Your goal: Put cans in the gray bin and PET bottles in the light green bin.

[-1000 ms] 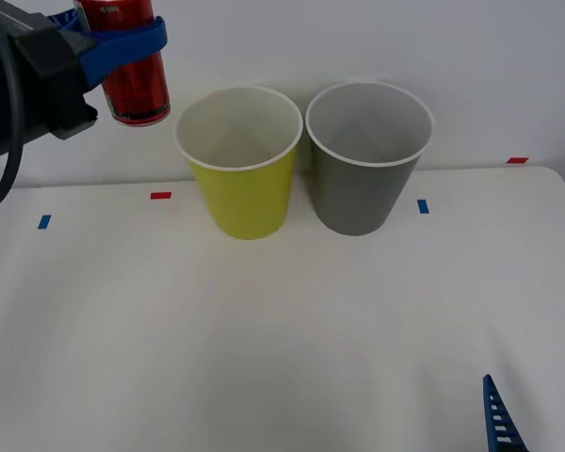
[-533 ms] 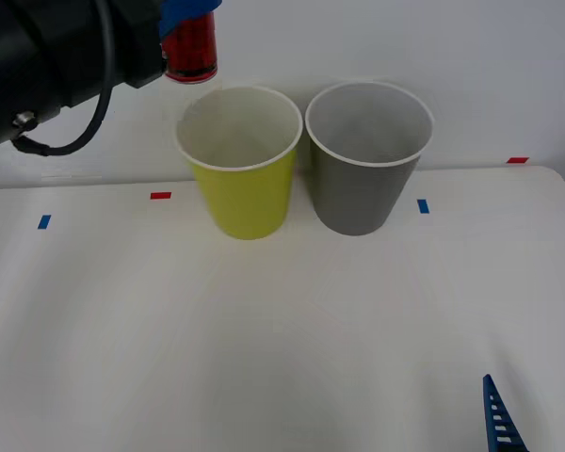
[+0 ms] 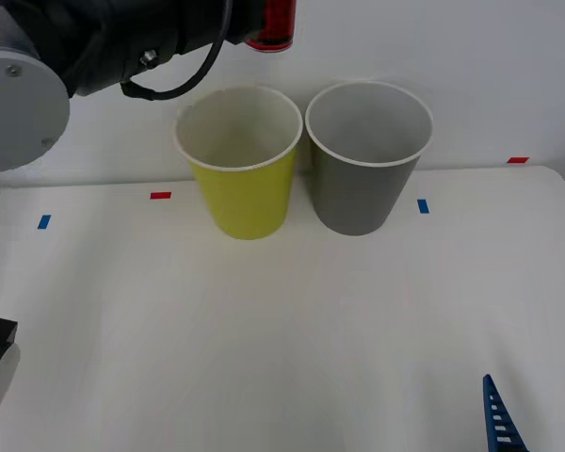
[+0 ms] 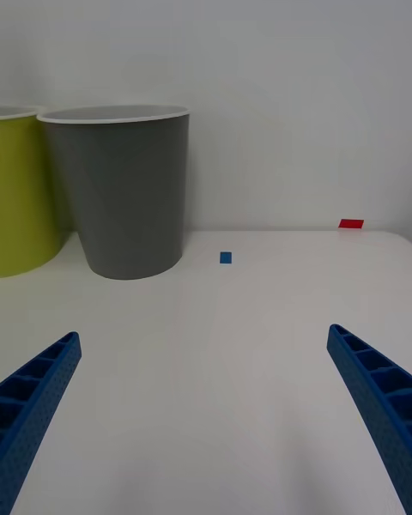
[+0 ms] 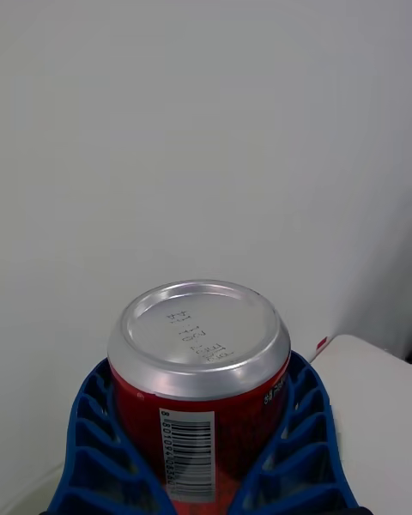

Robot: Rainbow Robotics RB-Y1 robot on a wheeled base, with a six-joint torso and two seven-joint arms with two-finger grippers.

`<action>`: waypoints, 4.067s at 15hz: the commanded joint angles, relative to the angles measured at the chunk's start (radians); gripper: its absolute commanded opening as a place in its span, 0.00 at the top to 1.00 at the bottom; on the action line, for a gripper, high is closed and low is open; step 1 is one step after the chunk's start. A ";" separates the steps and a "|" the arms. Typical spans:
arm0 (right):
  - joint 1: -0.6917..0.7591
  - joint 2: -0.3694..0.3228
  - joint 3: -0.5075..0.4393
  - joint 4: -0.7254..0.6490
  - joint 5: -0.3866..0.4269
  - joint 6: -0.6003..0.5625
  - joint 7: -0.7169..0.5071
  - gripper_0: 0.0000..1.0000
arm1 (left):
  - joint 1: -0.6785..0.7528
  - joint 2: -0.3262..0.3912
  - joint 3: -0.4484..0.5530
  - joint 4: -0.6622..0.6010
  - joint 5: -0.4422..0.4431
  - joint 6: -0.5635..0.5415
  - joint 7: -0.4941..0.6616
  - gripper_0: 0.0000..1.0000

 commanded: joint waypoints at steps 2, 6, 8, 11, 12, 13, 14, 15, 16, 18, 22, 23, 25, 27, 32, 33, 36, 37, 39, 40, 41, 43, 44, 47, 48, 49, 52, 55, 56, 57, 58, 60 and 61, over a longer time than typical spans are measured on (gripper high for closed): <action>0.000 0.000 0.000 0.000 0.000 0.000 0.000 0.00 | -0.069 -0.017 -0.086 0.153 -0.024 -0.110 0.009 1.00; 0.000 0.000 0.000 0.000 0.000 0.000 0.000 0.00 | -0.130 -0.029 -0.164 0.291 -0.025 -0.222 0.017 1.00; 0.000 0.000 0.000 0.000 0.000 0.000 0.000 0.00 | -0.158 -0.032 -0.199 0.348 -0.027 -0.274 0.022 1.00; 0.000 0.000 0.000 0.000 0.000 0.000 0.000 0.00 | -0.187 -0.044 -0.259 0.437 -0.027 -0.383 0.023 1.00; 0.000 0.000 0.000 0.000 0.000 0.000 0.000 0.00 | -0.194 -0.058 -0.280 0.472 -0.030 -0.426 0.023 1.00; 0.000 0.000 0.000 0.000 0.000 0.000 0.000 0.00 | -0.204 -0.074 -0.293 0.501 -0.038 -0.449 0.023 1.00; 0.000 0.000 0.000 0.000 0.000 0.000 0.000 0.00 | -0.213 -0.081 -0.309 0.526 -0.051 -0.470 0.023 1.00; 0.000 0.000 0.000 0.000 0.000 0.000 0.000 0.00 | -0.219 -0.087 -0.326 0.552 -0.064 -0.504 0.023 1.00; 0.000 0.000 0.000 0.000 0.000 0.000 0.000 0.00 | -0.220 -0.093 -0.342 0.576 -0.064 -0.542 0.023 1.00; 0.000 0.000 0.000 0.000 0.000 0.000 0.000 0.00 | -0.219 -0.113 -0.343 0.621 -0.077 -0.588 0.017 1.00; 0.000 0.000 0.000 0.000 0.000 0.000 0.000 0.00 | -0.219 -0.149 -0.379 0.688 -0.148 -0.673 0.023 1.00; 0.000 0.000 0.000 0.000 0.000 0.000 0.000 0.00 | -0.219 -0.167 -0.380 0.725 -0.150 -0.717 0.023 1.00; 0.000 0.000 0.000 0.000 0.000 0.000 0.000 0.00 | -0.219 -0.190 -0.382 0.767 -0.150 -0.745 0.025 1.00; 0.000 0.000 0.000 0.000 0.000 0.000 0.000 0.00 | -0.217 -0.196 -0.402 0.770 -0.153 -0.745 0.029 1.00; 0.000 0.000 0.000 0.000 0.000 0.000 0.000 0.00 | -0.217 -0.181 -0.421 0.776 -0.163 -0.745 0.031 1.00; 0.000 0.000 0.000 0.000 0.000 0.000 0.000 0.00 | -0.219 -0.179 -0.421 0.774 -0.165 -0.745 0.029 1.00; 0.000 0.000 0.000 0.000 0.000 0.000 0.000 0.00 | -0.217 -0.181 -0.421 0.776 -0.176 -0.745 0.031 1.00; 0.000 0.000 0.000 0.000 0.000 0.000 0.000 0.00 | -0.219 -0.181 -0.421 0.776 -0.179 -0.745 0.031 1.00; 0.000 0.000 0.000 0.000 0.000 0.000 0.000 0.00 | -0.217 -0.182 -0.421 0.774 -0.179 -0.745 0.031 0.90; 0.000 0.000 0.000 0.000 0.000 0.000 0.000 0.00 | -0.219 -0.184 -0.421 0.774 -0.177 -0.745 0.032 0.10; 0.000 0.000 0.000 0.000 0.000 0.000 0.000 0.00 | -0.219 -0.184 -0.421 0.774 -0.174 -0.745 0.035 0.00; 0.000 0.000 0.000 0.000 0.000 0.000 0.000 0.00 | -0.217 -0.186 -0.421 0.774 -0.174 -0.745 0.040 0.00; 0.000 0.000 0.000 0.000 0.000 0.000 0.000 0.00 | -0.219 -0.187 -0.421 0.774 -0.174 -0.750 0.043 0.00; 0.000 0.000 0.000 0.000 0.000 0.000 0.000 0.00 | -0.219 -0.190 -0.421 0.773 -0.173 -0.751 0.048 0.00; 0.000 0.000 0.000 0.000 0.000 0.000 0.000 0.00 | -0.219 -0.192 -0.421 0.771 -0.173 -0.751 0.049 0.00; 0.000 0.000 0.000 0.000 0.000 0.000 0.000 0.00 | -0.219 -0.196 -0.421 0.771 -0.173 -0.751 0.051 0.00; 0.000 0.000 0.000 0.000 0.000 0.000 0.000 0.00 | -0.217 -0.201 -0.421 0.759 -0.173 -0.751 0.052 0.00; 0.000 0.000 0.000 0.000 0.000 0.000 0.000 0.00 | -0.217 -0.175 -0.421 0.699 -0.173 -0.723 0.055 0.00; 0.000 0.000 0.000 0.000 0.000 0.000 0.000 0.00 | -0.208 -0.155 -0.421 0.636 -0.166 -0.662 0.058 0.00; 0.000 0.000 0.000 0.000 0.000 0.000 0.000 0.00 | -0.179 -0.140 -0.405 0.561 -0.160 -0.605 0.063 0.00; 0.000 0.000 0.000 0.000 0.000 0.000 0.000 0.00 | -0.153 -0.136 -0.388 0.514 -0.160 -0.570 0.061 0.00; 0.000 0.000 0.000 0.000 0.000 0.000 0.000 0.00 | -0.104 -0.101 -0.348 0.395 -0.169 -0.483 0.054 0.00; 0.000 0.000 0.000 0.000 0.000 0.000 0.000 0.00 | -0.075 -0.072 -0.331 0.339 -0.176 -0.461 0.052 0.00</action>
